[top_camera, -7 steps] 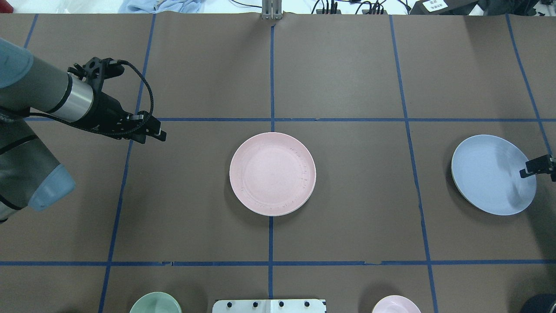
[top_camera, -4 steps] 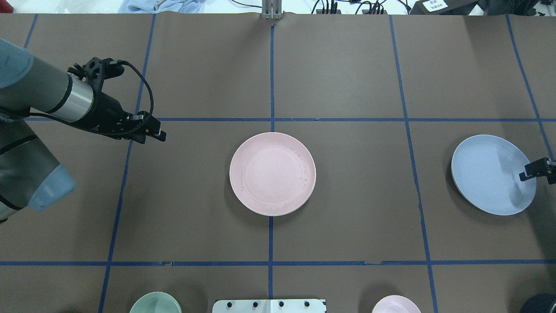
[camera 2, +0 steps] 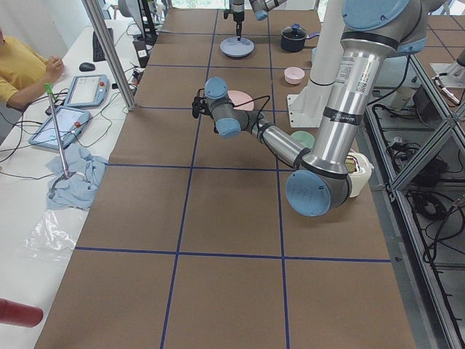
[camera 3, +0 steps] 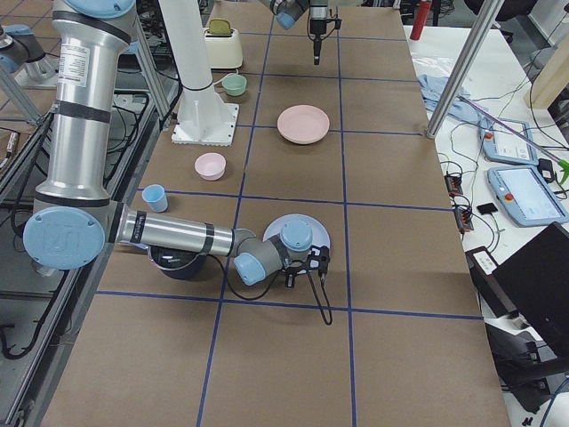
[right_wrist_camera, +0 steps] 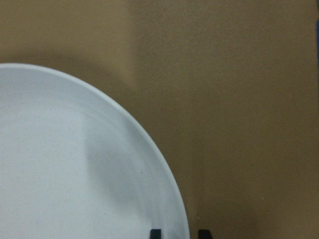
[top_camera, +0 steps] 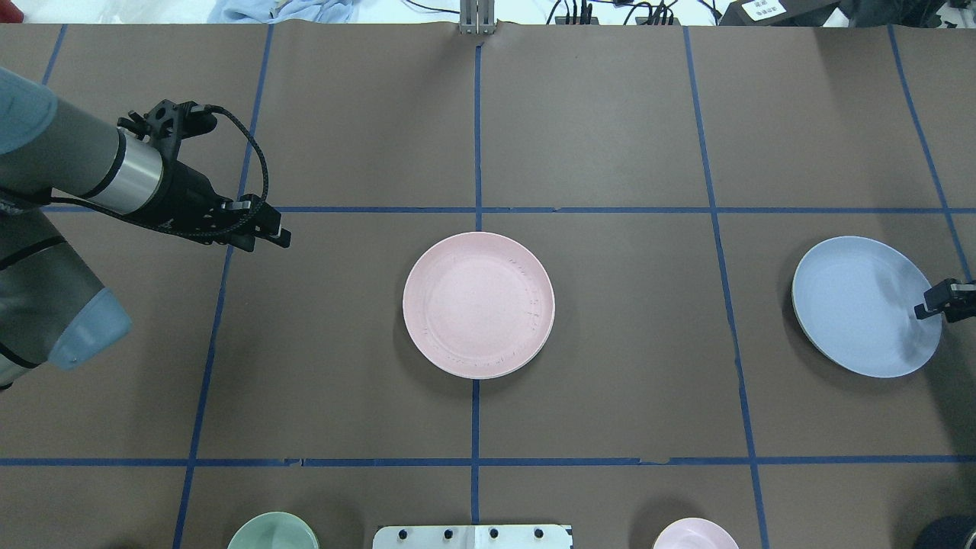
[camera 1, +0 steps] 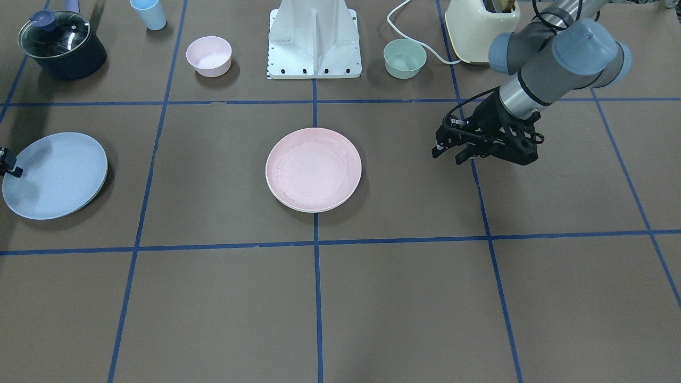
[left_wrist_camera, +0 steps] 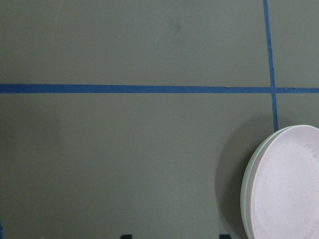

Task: Stack three plates with pink and blue
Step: 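Grasp the light blue plate with the right gripper and carry it over the stack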

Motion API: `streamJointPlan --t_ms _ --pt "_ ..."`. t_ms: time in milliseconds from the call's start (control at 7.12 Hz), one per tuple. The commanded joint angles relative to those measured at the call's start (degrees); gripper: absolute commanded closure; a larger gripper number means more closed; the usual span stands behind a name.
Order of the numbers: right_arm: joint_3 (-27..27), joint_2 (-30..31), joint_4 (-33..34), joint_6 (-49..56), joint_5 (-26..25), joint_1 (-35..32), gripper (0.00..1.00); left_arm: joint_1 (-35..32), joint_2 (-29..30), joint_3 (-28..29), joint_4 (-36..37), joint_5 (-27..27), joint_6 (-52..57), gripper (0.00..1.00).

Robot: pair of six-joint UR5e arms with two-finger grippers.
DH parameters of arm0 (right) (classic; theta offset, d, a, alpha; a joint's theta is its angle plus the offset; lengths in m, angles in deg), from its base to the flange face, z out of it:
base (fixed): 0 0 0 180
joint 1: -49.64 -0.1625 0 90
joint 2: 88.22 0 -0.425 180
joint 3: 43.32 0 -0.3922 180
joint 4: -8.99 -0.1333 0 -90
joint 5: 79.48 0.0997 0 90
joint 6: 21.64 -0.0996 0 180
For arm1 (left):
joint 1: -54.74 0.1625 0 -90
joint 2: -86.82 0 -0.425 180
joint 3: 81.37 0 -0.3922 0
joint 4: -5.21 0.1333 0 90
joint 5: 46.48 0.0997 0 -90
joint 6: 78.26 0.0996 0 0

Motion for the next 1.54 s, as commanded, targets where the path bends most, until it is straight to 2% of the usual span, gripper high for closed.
streamJointPlan --t_ms 0,421,702,842,982,1263,1404 --pt "0.78 -0.09 -0.26 0.00 0.21 0.03 1.00 0.04 -0.79 -0.06 -0.10 0.09 0.00 0.34" --pt "9.98 0.35 -0.26 -3.31 1.97 -0.06 1.00 0.04 -0.97 -0.42 -0.10 0.09 0.00 0.33" --pt "16.40 -3.58 -0.26 -18.03 2.76 2.21 1.00 -0.14 -1.49 -0.59 -0.19 -0.17 0.09 0.33" --pt "18.08 -6.57 -0.26 -25.33 1.55 6.06 1.00 -0.23 -2.11 -0.50 -0.10 -0.18 2.26 0.33" --pt "18.62 -11.82 -0.18 -34.36 -0.03 9.49 1.00 -0.49 -3.94 -0.76 -0.19 -0.18 5.85 0.33" --pt "21.25 -18.70 0.61 -49.24 -10.27 20.62 1.00 -3.11 -7.37 -0.94 -0.19 -0.18 12.80 0.33" --pt "21.27 -20.99 1.75 -52.18 -12.42 24.43 1.00 -4.08 -8.69 -1.20 -0.19 -0.61 14.92 0.33"
